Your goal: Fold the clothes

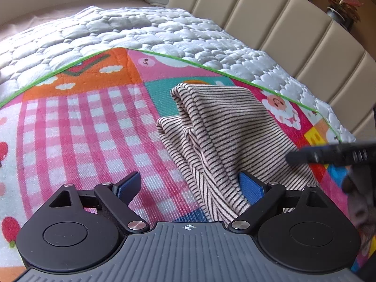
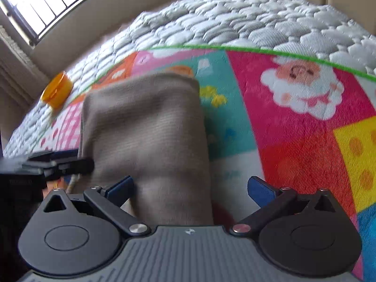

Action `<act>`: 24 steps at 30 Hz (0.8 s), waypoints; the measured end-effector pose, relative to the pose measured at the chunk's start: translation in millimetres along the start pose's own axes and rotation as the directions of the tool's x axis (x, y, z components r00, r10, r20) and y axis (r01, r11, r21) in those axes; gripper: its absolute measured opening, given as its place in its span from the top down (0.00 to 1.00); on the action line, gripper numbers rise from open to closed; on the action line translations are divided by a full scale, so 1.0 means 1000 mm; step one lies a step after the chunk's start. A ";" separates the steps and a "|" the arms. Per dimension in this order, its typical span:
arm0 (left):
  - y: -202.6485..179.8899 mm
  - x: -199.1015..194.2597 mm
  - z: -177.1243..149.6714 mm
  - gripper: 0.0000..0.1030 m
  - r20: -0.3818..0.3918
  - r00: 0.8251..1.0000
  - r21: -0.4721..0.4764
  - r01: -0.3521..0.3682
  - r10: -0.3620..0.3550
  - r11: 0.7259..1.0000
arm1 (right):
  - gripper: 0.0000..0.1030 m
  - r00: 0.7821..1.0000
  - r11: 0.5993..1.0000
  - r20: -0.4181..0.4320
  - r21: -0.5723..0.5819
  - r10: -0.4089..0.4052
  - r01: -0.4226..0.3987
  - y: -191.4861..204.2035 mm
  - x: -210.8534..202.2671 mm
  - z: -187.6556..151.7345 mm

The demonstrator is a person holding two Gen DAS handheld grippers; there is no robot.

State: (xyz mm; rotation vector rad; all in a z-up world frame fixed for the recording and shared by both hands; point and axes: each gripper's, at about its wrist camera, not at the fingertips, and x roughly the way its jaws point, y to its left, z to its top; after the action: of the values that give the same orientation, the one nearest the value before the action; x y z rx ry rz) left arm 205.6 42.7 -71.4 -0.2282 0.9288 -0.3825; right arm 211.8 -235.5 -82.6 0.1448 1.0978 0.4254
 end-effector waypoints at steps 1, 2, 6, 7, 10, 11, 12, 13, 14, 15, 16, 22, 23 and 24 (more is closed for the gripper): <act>0.003 -0.001 0.000 0.11 -0.012 0.999 -0.040 0.032 -0.033 0.999 | 0.00 1.000 1.000 -0.022 -0.024 0.001 -0.002 0.005 0.002 -0.008; 0.008 -0.002 -0.001 0.12 -0.030 0.996 -0.095 0.081 -0.084 0.992 | 0.00 0.999 0.999 -0.038 -0.051 0.009 -0.011 0.011 0.004 -0.015; 0.010 0.001 -0.007 0.12 -0.054 0.976 -0.202 0.196 -0.210 0.960 | 0.00 0.996 0.954 -0.071 -0.299 -0.046 0.023 0.061 0.015 -0.036; 0.006 0.002 -0.008 0.13 -0.063 0.982 -0.172 0.166 -0.179 0.971 | 0.00 0.995 0.930 -0.070 -0.365 -0.075 0.045 0.071 0.017 -0.040; -0.004 0.002 -0.011 0.11 -0.062 0.994 -0.062 0.084 -0.088 0.995 | 0.00 0.998 0.926 -0.054 -0.378 -0.041 0.017 0.067 0.005 -0.036; -0.007 0.001 -0.011 0.10 -0.058 0.996 -0.028 0.061 -0.062 0.998 | 0.00 0.999 0.945 -0.033 -0.326 -0.001 -0.009 0.057 -0.003 -0.031; -0.009 0.001 -0.012 0.10 -0.056 0.997 -0.006 0.047 -0.047 0.999 | 0.00 0.999 0.968 0.002 -0.247 0.044 -0.042 0.044 -0.011 -0.024; -0.009 0.001 -0.012 0.10 -0.058 0.997 -0.003 0.048 -0.048 0.999 | 0.00 0.996 0.983 0.041 -0.167 0.086 -0.078 0.031 -0.019 -0.018; -0.010 0.002 -0.012 0.10 -0.060 0.997 0.000 0.048 -0.047 0.999 | 0.00 0.989 0.989 0.082 -0.088 0.124 -0.117 0.018 -0.028 -0.012; -0.010 0.003 -0.012 0.09 -0.062 0.997 0.002 0.046 -0.046 0.999 | 0.00 0.979 0.987 0.127 -0.011 0.158 -0.158 0.004 -0.036 -0.005; -0.010 0.004 -0.011 0.08 -0.063 0.997 0.004 0.045 -0.045 0.999 | 0.00 0.967 0.977 0.174 0.065 0.188 -0.202 -0.009 -0.044 0.001; -0.009 0.005 -0.009 0.08 -0.065 0.997 0.004 0.045 -0.045 0.999 | 0.01 0.977 0.973 0.188 0.189 0.097 -0.133 -0.034 -0.018 0.004; -0.009 0.006 -0.008 0.08 -0.064 0.997 0.005 0.045 -0.044 0.999 | 0.11 0.981 0.975 0.171 0.187 0.091 -0.123 -0.035 -0.011 0.003; -0.009 0.006 -0.008 0.08 -0.064 0.997 0.005 0.044 -0.044 0.999 | 0.14 0.984 0.976 0.154 0.184 0.085 -0.114 -0.035 -0.003 0.002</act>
State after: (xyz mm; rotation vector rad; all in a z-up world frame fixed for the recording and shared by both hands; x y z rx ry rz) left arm 200.5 32.2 -77.2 -0.2314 0.9864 -0.4355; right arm 221.5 -268.8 -90.2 0.3975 0.9889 0.3916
